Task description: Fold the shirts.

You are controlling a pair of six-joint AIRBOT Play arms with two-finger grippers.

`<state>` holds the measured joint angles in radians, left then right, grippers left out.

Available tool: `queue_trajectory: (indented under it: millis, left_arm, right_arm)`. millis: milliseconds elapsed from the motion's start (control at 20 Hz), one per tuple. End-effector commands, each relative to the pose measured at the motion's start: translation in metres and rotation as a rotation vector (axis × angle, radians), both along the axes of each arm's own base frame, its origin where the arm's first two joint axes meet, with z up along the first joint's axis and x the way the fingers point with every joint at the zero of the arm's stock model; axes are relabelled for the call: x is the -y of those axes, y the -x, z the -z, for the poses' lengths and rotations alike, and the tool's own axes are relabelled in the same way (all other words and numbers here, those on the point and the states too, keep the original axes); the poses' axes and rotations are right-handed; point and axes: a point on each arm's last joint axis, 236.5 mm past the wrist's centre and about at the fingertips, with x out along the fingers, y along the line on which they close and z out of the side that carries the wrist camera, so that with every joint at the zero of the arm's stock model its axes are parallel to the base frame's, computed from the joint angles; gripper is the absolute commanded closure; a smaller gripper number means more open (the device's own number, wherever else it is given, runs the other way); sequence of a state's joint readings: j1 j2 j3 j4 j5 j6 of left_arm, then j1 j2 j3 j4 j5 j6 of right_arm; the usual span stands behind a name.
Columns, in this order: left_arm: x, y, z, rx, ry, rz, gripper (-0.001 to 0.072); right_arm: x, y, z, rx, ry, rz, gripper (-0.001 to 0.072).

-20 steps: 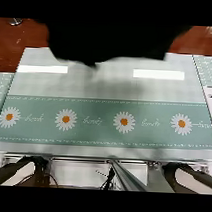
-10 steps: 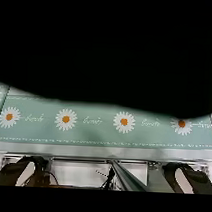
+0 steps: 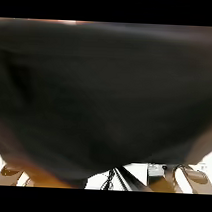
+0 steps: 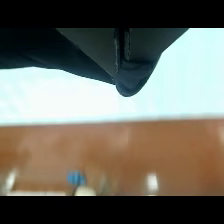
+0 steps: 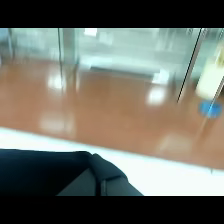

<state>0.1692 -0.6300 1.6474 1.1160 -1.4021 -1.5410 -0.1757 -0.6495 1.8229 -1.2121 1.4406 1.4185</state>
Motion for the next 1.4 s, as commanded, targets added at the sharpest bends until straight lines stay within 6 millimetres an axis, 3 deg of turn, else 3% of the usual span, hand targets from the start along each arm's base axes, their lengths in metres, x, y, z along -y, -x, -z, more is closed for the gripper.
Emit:
queue_trajectory:
  millis: [0, 200, 400, 550, 650, 750, 800, 850, 900, 950, 1100, 1250, 1350]
  left_arm:
    - [0.002, -0.057, 0.08, -0.155, 0.099, 0.026, 0.068]
    - [0.014, -0.139, 0.163, -0.221, 0.239, 0.026, 0.068]
    - [0.034, -0.221, 0.237, -0.281, 0.27, -0.013, 0.0679]
    - [0.045, -0.268, 0.275, -0.277, 0.313, -0.064, 0.0679]
    - [0.057, -0.284, 0.298, -0.323, 0.346, -0.065, 0.0679]
    - [0.068, -0.292, 0.319, -0.379, 0.361, -0.053, 0.0679]
    - [0.071, -0.291, 0.326, -0.406, 0.358, -0.044, 0.0676]
    - [0.071, -0.289, 0.332, -0.431, 0.356, -0.036, 0.0546]
    - [0.069, -0.285, 0.335, -0.459, 0.355, -0.028, 0.0106]
    - [0.065, -0.276, 0.34, -0.514, 0.354, -0.01, 0.0001]
    - [0.037, -0.225, 0.355, -0.717, 0.263, 0.134, 0.0003]
    - [-0.01, -0.155, 0.377, -0.948, 0.228, 0.188, 0.0003]
    - [-0.038, -0.112, 0.396, -1.052, 0.285, 0.127, 0.0004]
  right_arm:
    - [0.012, -0.064, 0.091, -0.246, -0.027, -0.003, 0.069]
    - [0.034, -0.166, 0.212, -0.485, -0.115, 0.039, 0.069]
    - [0.033, -0.26, 0.299, -0.612, -0.284, 0.036, 0.0689]
    - [0.021, -0.314, 0.342, -0.684, -0.439, 0.011, 0.0689]
    - [0.019, -0.344, 0.363, -0.725, -0.542, 0.034, 0.0685]
    - [0.017, -0.361, 0.379, -0.78, -0.637, 0.064, 0.0454]
    - [0.012, -0.364, 0.382, -0.804, -0.666, 0.048, 0.0307]
    - [0.011, -0.364, 0.384, -0.825, -0.672, 0.032, 0.0118]
    - [0.013, -0.36, 0.384, -0.839, -0.659, 0.019, 0.0079]
    - [0.019, -0.352, 0.383, -0.86, -0.64, -0.001, 0.0079]
    - [0.059, -0.303, 0.384, -0.998, -0.565, -0.021, 0.0083]
    - [0.129, -0.242, 0.391, -1.102, -0.431, 0.156, 0.0092]
    - [0.137, -0.222, 0.393, -1.027, -0.526, 0.202, 0.0091]
